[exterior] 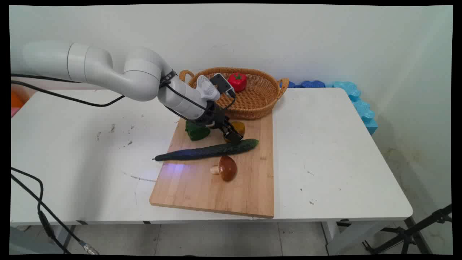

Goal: Pick up the cucumber from the cutting board

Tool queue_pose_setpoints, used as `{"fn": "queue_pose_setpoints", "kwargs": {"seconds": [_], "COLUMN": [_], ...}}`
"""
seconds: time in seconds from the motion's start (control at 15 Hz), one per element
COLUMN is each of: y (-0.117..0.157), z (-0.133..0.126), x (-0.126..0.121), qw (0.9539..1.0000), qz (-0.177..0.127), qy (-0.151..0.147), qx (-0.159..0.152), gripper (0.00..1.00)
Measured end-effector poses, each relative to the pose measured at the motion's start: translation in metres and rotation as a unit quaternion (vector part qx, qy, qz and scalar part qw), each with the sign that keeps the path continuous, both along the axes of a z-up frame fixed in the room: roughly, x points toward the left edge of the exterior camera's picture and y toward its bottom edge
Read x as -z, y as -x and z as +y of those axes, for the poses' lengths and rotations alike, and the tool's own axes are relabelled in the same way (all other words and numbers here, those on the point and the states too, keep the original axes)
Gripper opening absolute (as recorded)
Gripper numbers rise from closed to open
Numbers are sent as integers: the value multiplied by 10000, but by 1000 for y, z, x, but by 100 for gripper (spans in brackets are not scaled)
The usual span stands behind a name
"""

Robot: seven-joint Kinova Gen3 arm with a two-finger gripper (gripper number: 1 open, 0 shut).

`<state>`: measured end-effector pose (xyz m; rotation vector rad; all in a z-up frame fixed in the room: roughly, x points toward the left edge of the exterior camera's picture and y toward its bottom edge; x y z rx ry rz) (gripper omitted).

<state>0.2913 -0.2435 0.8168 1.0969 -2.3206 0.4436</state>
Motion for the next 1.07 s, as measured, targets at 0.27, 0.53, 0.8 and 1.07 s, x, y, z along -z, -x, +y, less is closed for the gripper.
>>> {"fn": "queue_pose_setpoints", "kwargs": {"seconds": [0.27,0.53,0.8,1.07], "y": [0,-3,-10,-20], "z": [2,4,8,17], "x": [-1,-11,-28,-46], "qw": [10000,9999,9996,9987], "qz": [39,80,74,26], "qy": [9,66,125,154], "qx": [64,127,250,488], "gripper": [100,100,100,100]}}
